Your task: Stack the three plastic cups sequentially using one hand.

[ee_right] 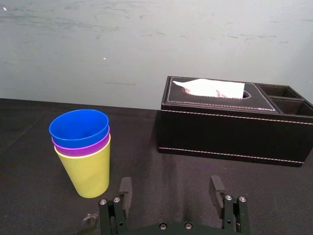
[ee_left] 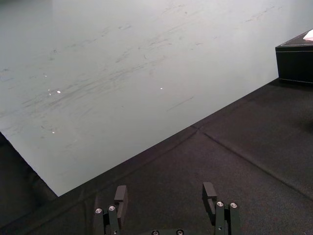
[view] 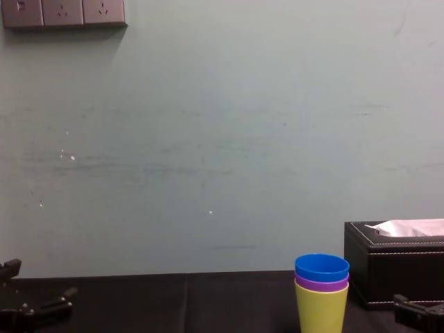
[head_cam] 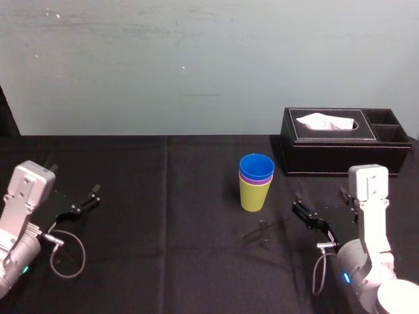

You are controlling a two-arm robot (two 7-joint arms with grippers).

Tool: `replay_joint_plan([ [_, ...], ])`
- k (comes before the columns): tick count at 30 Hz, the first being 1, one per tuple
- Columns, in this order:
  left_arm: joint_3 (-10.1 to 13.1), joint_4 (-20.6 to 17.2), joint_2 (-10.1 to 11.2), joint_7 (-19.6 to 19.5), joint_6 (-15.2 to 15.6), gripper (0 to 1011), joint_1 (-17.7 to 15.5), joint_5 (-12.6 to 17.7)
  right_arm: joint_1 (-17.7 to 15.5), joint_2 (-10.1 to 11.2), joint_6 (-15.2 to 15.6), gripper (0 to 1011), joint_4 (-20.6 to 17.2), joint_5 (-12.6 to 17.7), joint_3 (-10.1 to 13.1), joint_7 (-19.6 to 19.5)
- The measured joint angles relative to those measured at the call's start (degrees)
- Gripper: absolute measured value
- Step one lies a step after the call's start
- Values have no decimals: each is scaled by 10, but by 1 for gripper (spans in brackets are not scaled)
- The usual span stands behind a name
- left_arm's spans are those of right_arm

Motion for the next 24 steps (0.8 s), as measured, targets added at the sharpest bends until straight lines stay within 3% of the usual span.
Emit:
replay_joint_plan([
  [24,0,0,0,0,0,1000,0,0,1,1,-3,1003,-2,2,0,1],
])
